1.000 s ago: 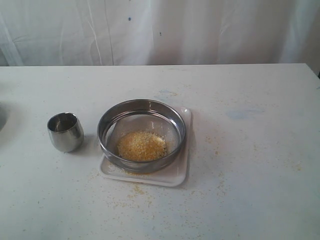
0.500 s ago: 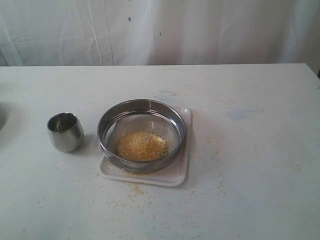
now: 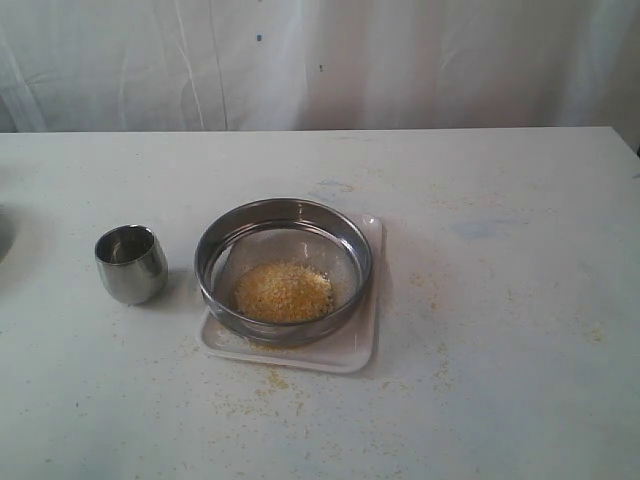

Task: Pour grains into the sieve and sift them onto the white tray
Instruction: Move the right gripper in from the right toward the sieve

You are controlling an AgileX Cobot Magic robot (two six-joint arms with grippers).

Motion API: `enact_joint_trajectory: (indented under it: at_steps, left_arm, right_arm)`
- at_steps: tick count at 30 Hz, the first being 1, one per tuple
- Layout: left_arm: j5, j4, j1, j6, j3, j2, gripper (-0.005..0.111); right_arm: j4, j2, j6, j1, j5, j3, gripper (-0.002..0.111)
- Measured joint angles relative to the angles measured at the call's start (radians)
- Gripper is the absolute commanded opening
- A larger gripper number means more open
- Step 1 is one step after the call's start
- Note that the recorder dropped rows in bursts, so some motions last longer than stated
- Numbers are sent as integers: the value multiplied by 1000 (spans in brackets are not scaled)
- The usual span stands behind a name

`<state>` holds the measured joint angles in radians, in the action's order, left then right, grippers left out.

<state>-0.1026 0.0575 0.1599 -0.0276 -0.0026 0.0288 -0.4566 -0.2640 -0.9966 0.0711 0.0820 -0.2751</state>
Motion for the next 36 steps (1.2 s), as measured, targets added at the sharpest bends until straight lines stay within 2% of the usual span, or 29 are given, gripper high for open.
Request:
enact_joint_trajectory:
  at_steps: [3,9,12,16,20,24,26,30,33,36]
  left_arm:
    - [0,0,0,0,0,0,0]
    - [0,0,0,0,0,0,0]
    - [0,0,0,0,0,0,0]
    - [0,0,0,0,0,0,0]
    - [0,0,0,0,0,0,0]
    - [0,0,0,0,0,0,0]
    - [0,0,0,0,0,0,0]
    - [0,0,0,0,0,0,0]
    - [0,0,0,0,0,0,0]
    - [0,0,0,0,0,0,0]
  right_arm:
    - [-50,-137,-23,69,-90,-124,0]
    - [-153,-531,49,293,-363,-339,0]
    - [-175,-711,133,371,-468,-418,0]
    - [-159,-880,186,429,-505,-465,0]
    - [18,-969,286,449,-523,-486,0]
    - [400,-1013,719,460,-623,-492,0]
    - [519,-1031,916,463,-713,-496,0]
    - [641,-1045,1085,448,-777,-509,0]
    - [716,-1047,1107,401,-729,-532,8]
    - [784,-1056,1114,334,-693,-572,27]
